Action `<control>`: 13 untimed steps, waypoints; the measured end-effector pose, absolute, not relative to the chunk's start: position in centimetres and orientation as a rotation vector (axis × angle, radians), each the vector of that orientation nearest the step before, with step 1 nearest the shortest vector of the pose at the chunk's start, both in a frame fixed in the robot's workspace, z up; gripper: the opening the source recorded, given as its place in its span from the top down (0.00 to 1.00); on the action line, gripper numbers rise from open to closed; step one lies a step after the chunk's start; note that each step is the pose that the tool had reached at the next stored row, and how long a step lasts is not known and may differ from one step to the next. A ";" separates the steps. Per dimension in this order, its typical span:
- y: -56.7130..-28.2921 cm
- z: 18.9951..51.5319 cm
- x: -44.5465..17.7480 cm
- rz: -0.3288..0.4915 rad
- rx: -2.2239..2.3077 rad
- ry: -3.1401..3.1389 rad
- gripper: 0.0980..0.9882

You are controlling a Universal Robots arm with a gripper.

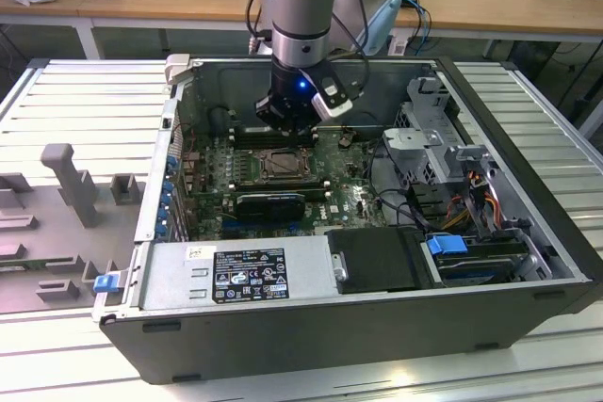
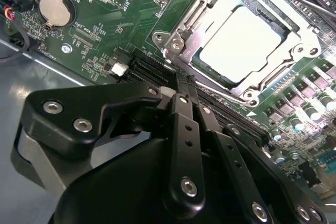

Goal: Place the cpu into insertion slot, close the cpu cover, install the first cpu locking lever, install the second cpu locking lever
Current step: 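Install the first cpu locking lever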

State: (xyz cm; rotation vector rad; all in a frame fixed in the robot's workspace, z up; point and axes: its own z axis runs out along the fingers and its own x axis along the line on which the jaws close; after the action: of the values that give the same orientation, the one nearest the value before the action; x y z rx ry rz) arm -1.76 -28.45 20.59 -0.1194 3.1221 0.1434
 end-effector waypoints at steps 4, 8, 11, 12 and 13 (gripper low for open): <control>-28.4 20.5 -1.7 0.139 -0.120 3.122 0.99; -28.5 20.4 -1.8 0.129 -0.119 3.123 0.99; -28.5 20.3 -1.8 0.123 -0.120 3.123 0.99; -28.5 20.4 -1.8 0.121 -0.120 3.123 0.99; -28.5 20.4 -1.8 0.121 -0.120 3.123 0.99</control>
State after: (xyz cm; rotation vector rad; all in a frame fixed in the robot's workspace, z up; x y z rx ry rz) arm -1.75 -28.46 20.44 -0.1195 3.1233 0.1206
